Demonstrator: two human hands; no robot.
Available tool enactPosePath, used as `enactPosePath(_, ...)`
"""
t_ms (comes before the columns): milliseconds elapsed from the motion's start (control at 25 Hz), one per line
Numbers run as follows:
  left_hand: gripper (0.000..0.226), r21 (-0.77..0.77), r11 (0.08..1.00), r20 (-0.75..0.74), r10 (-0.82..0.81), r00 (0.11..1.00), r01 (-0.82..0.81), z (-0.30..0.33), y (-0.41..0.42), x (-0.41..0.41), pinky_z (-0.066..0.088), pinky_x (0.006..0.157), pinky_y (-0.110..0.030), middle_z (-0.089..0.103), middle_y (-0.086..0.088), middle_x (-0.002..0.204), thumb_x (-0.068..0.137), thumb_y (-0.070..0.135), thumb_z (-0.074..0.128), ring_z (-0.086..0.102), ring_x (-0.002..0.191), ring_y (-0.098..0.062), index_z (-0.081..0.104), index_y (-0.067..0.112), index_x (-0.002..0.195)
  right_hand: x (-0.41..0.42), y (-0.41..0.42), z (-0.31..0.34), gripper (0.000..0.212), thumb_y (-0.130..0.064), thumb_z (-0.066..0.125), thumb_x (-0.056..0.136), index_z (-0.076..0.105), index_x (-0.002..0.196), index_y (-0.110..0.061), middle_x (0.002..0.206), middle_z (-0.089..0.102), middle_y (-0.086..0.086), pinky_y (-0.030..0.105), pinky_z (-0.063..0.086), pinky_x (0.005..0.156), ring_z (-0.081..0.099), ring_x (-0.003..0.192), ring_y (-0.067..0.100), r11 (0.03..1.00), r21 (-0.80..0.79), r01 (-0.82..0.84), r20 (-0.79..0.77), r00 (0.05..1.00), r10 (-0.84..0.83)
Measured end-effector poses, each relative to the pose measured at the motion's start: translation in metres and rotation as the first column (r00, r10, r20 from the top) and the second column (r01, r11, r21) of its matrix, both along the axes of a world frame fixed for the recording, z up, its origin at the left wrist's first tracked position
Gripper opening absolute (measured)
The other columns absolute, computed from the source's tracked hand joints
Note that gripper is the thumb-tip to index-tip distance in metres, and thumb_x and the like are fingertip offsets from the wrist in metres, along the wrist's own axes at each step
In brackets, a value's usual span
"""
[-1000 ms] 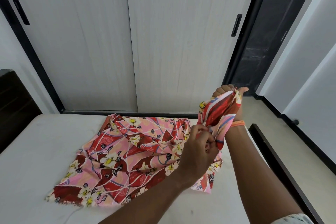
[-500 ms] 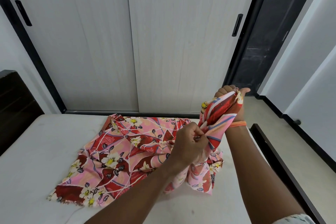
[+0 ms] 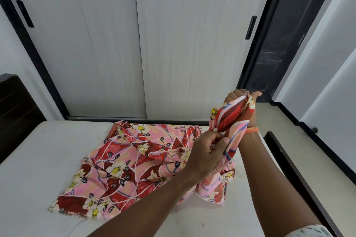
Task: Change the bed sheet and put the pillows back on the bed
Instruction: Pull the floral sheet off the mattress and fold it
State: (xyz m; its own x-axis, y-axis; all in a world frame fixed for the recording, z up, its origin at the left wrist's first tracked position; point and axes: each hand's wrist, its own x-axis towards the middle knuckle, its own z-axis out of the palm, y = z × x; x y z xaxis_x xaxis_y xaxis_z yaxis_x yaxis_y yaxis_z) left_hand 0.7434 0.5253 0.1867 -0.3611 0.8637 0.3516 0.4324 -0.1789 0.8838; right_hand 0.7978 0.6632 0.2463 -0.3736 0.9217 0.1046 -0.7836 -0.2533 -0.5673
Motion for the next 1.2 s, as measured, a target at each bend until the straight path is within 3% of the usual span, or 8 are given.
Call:
enactPosePath(240, 0.024, 0.0, 0.992, 0.193, -0.127, 0.973, 0.129, 0.016, 0.0, 0.007, 0.06, 0.076, -0.023, 0.068, 0.022, 0.093, 0.094, 0.048, 0.058, 0.072, 0.083, -0.008, 0.063, 0.027, 0.104, 0.003, 0.005, 0.002, 0.037, -0.018, 0.087, 0.059, 0.052, 0.065, -0.008, 0.053, 0.044, 0.008, 0.024, 0.05, 0.045, 0.049, 0.042, 0.014, 0.98, 0.09, -0.179, -0.201, 0.96, 0.194)
enactPosePath(440, 0.025, -0.102, 0.968, 0.378, -0.176, 0.909, 0.23, 0.017, 0.012, 0.0, 0.059, 0.088, -0.037, 0.073, -0.004, 0.099, 0.086, 0.028, 0.075, 0.072, 0.093, -0.021, 0.071, 0.009, 0.101, 0.003, 0.011, -0.005, 0.029, -0.028, 0.039, 0.103, 0.043, 0.078, -0.015, 0.058, 0.052, 0.002, 0.024, 0.055, 0.048, 0.056, 0.049, 0.01, 0.983, -0.017, -0.184, -0.196, 0.965, 0.177)
enactPosePath(560, 0.019, -0.071, 0.96, 0.556, -0.188, 0.81, 0.271, 0.018, 0.014, -0.01, 0.06, 0.087, -0.037, 0.072, -0.001, 0.099, 0.079, 0.027, 0.082, 0.071, 0.1, -0.02, 0.071, 0.015, 0.088, 0.002, 0.01, -0.001, 0.048, -0.02, 0.089, 0.065, 0.041, 0.068, -0.014, 0.052, 0.04, 0.001, 0.02, 0.048, 0.044, 0.045, 0.042, 0.01, 0.974, 0.053, -0.22, -0.245, 0.943, 0.226)
enactPosePath(640, 0.015, -0.044, 0.968, 0.651, -0.158, 0.743, 0.245, 0.017, 0.015, -0.019, 0.06, 0.082, -0.032, 0.072, 0.0, 0.097, 0.078, 0.025, 0.083, 0.071, 0.1, -0.019, 0.07, 0.018, 0.081, 0.002, 0.008, 0.006, 0.044, -0.035, 0.076, 0.082, 0.042, 0.06, -0.018, 0.049, 0.038, -0.003, 0.017, 0.041, 0.042, 0.039, 0.04, 0.007, 0.977, 0.087, -0.193, -0.188, 0.96, 0.206)
enactPosePath(720, 0.013, -0.076, 0.992, 0.466, -0.057, 0.883, 0.104, 0.013, 0.017, -0.025, 0.056, 0.075, -0.019, 0.071, 0.005, 0.095, 0.082, 0.026, 0.079, 0.07, 0.095, -0.012, 0.068, 0.021, 0.081, 0.003, 0.007, 0.01, 0.052, -0.058, 0.037, 0.098, 0.034, 0.062, -0.021, 0.048, 0.033, -0.007, 0.016, 0.036, 0.041, 0.032, 0.04, 0.005, 0.983, 0.038, -0.178, -0.187, 0.965, 0.181)
enactPosePath(800, 0.012, -0.062, 0.997, 0.087, 0.044, 0.995, -0.039, 0.009, 0.018, -0.023, 0.052, 0.075, -0.009, 0.067, 0.009, 0.101, 0.089, 0.028, 0.072, 0.065, 0.092, -0.004, 0.064, 0.019, 0.087, -0.001, 0.005, 0.013, 0.054, -0.065, 0.028, 0.096, 0.028, 0.065, -0.021, 0.048, 0.03, -0.008, 0.017, 0.035, 0.039, 0.029, 0.039, 0.005, 0.981, 0.004, -0.195, -0.214, 0.958, 0.191)
enactPosePath(1040, 0.026, 0.023, 0.988, -0.292, 0.154, 0.944, -0.154, 0.01, 0.014, -0.021, 0.051, 0.08, -0.011, 0.067, 0.002, 0.1, 0.096, 0.041, 0.054, 0.063, 0.085, -0.006, 0.055, 0.015, 0.099, -0.005, 0.003, 0.014, 0.054, -0.069, 0.032, 0.093, 0.033, 0.067, -0.021, 0.05, 0.033, -0.007, 0.015, 0.033, 0.043, 0.03, 0.043, 0.006, 0.994, -0.054, -0.098, -0.123, 0.988, 0.091)
enactPosePath(1200, 0.045, 0.042, 0.976, -0.385, 0.212, 0.898, -0.212, 0.016, 0.006, -0.019, 0.059, 0.079, -0.027, 0.07, -0.004, 0.097, 0.091, 0.051, 0.035, 0.069, 0.083, -0.02, 0.056, 0.012, 0.101, -0.009, -0.001, 0.02, 0.055, -0.073, 0.04, 0.088, 0.044, 0.065, -0.023, 0.054, 0.037, -0.007, 0.019, 0.033, 0.047, 0.034, 0.047, 0.009, 0.995, -0.087, 0.038, 0.001, 0.999, -0.038)
